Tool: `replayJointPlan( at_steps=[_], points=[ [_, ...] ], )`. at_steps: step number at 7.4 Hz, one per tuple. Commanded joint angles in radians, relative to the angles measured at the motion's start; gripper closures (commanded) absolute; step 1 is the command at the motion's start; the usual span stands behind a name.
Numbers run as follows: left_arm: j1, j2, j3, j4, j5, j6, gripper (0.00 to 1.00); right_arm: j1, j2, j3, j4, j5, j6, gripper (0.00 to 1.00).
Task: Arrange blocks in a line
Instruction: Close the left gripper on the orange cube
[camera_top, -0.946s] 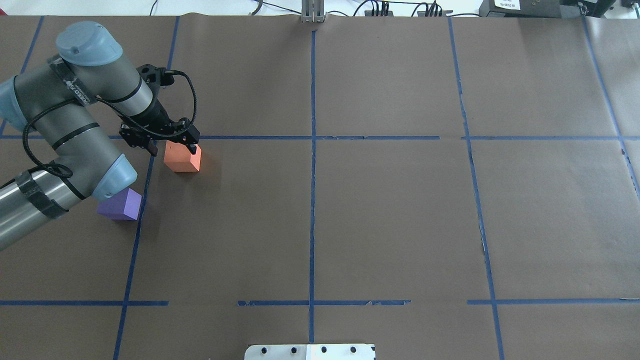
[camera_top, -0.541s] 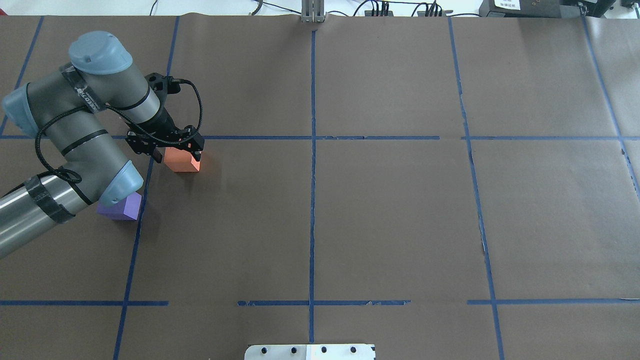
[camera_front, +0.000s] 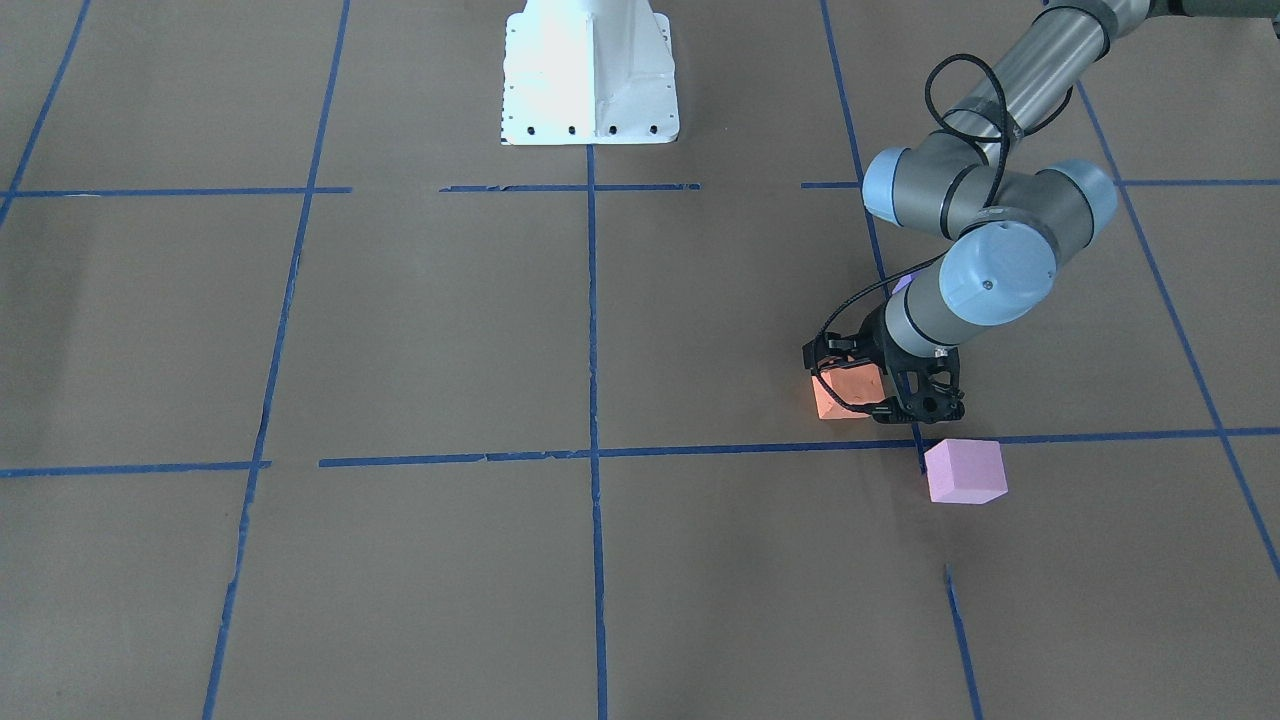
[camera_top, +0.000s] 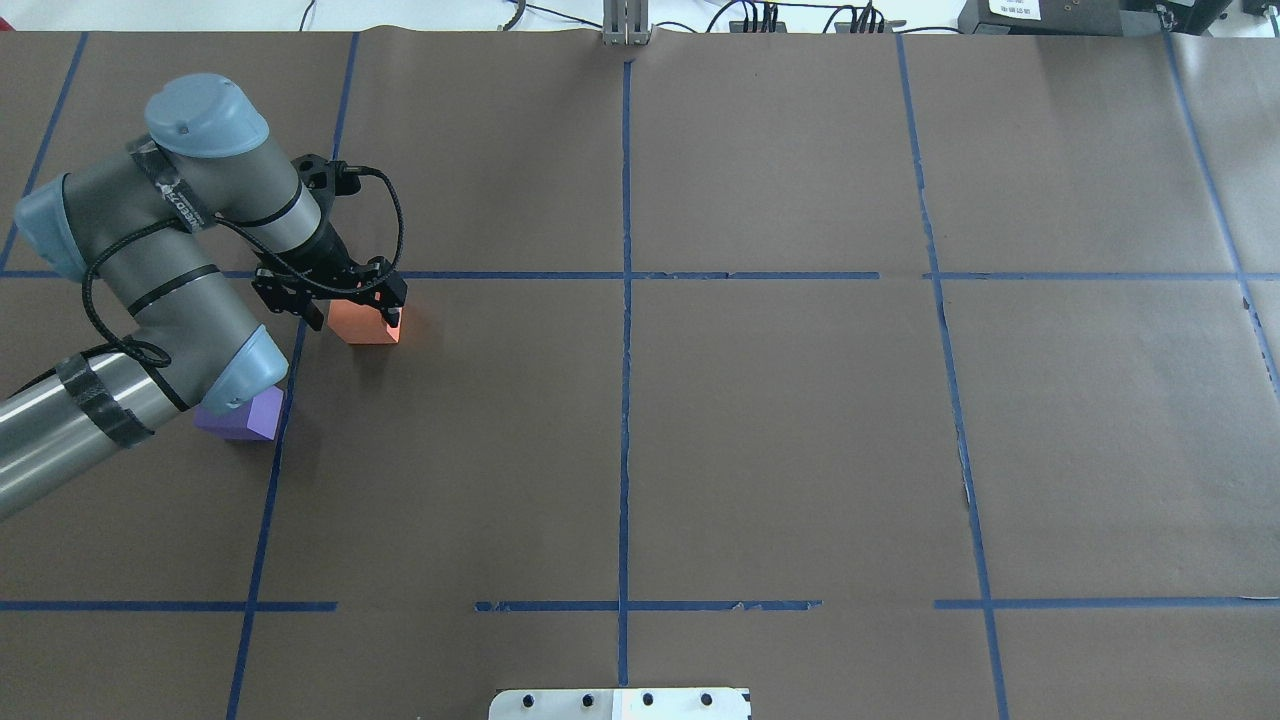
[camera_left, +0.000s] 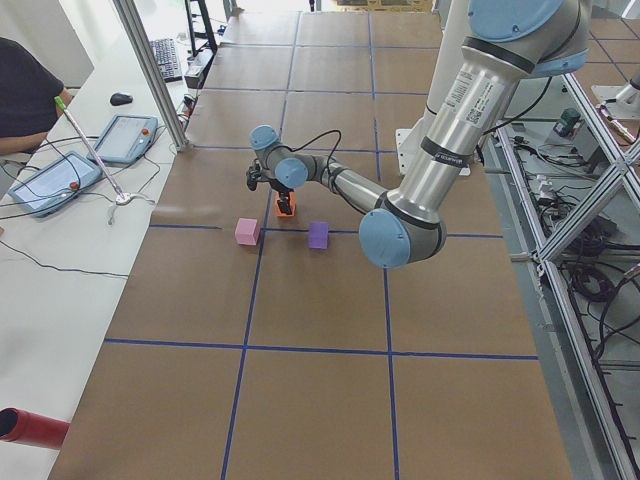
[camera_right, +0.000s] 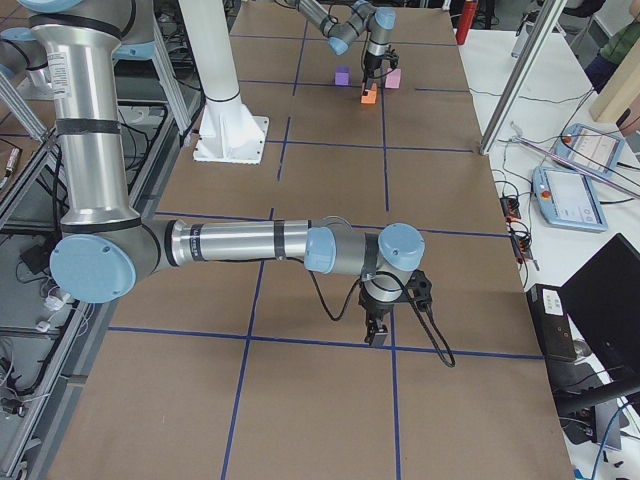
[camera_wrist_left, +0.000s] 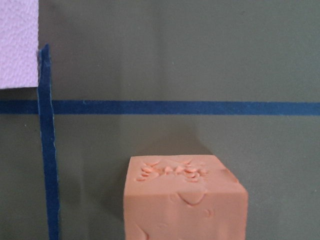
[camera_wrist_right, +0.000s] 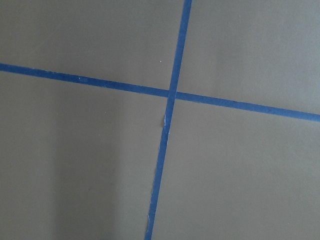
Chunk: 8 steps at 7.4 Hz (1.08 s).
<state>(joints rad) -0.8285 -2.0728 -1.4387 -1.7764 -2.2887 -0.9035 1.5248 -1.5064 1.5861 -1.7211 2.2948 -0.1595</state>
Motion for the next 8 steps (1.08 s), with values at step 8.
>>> replayJointPlan(
  at_steps=[8],
  points=[
    [0.0,-0.027,0.058,-0.04,0.006,-0.002,0.11,0.0,0.0,0.0,0.0,0.0,0.0,0.0]
  ],
)
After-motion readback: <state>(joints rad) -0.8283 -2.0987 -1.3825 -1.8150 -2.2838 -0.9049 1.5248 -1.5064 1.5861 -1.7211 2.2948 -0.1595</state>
